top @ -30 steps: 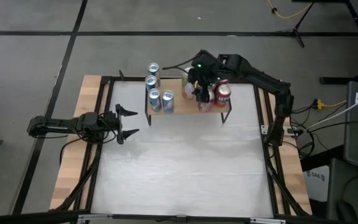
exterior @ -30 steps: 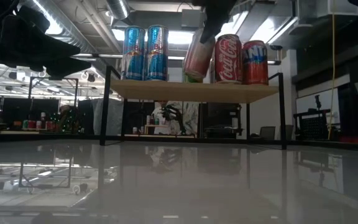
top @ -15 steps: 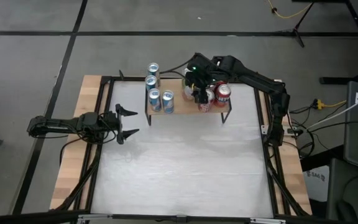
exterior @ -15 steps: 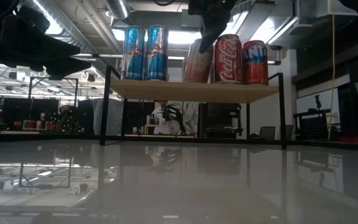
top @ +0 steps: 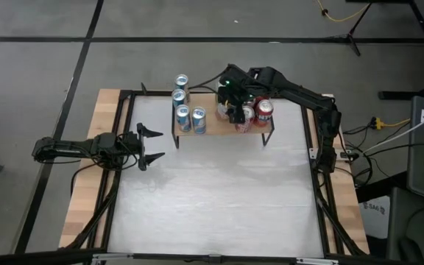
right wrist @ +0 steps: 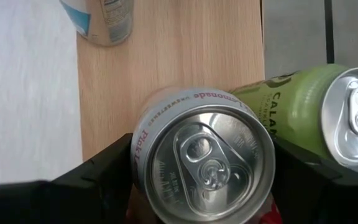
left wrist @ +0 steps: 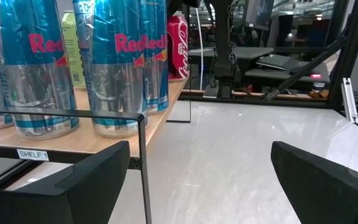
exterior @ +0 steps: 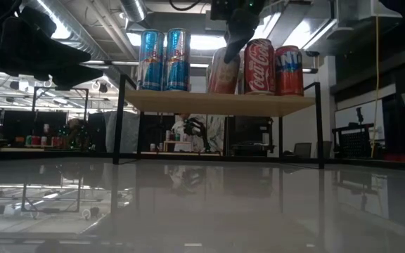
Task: Sort soda cans
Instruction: Put the orange-white soda can on the shelf aligned with the green soda can
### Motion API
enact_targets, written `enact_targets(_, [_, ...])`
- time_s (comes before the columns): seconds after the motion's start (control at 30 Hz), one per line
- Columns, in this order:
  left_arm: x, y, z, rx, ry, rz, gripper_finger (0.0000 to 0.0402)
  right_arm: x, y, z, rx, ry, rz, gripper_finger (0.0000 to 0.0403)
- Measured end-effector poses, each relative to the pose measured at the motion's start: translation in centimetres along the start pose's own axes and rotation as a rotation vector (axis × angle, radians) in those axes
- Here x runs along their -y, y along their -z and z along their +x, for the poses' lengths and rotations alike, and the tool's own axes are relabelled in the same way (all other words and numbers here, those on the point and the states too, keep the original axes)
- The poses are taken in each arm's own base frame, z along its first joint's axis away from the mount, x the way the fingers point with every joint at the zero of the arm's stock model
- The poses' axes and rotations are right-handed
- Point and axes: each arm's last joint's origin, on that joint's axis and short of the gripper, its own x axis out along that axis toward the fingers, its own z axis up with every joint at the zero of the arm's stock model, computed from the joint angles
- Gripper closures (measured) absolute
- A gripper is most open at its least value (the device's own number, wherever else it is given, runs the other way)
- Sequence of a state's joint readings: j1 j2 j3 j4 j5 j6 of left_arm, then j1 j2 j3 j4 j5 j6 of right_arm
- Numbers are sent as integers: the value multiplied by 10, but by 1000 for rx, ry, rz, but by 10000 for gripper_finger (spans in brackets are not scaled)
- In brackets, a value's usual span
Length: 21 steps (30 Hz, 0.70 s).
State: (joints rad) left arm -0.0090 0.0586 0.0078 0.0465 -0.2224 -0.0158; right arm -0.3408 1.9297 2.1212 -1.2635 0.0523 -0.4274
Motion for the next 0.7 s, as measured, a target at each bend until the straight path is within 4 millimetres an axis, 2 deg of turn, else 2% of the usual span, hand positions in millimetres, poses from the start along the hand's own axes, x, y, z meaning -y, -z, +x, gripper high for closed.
enact_targets(0.47, [0, 0, 0, 0, -1, 0, 15, 2, -5, 3, 41, 28, 2, 115])
enact_targets(0.7, [0, 0, 0, 0, -1, 0, 15, 2, -5, 3, 41, 27, 1, 80])
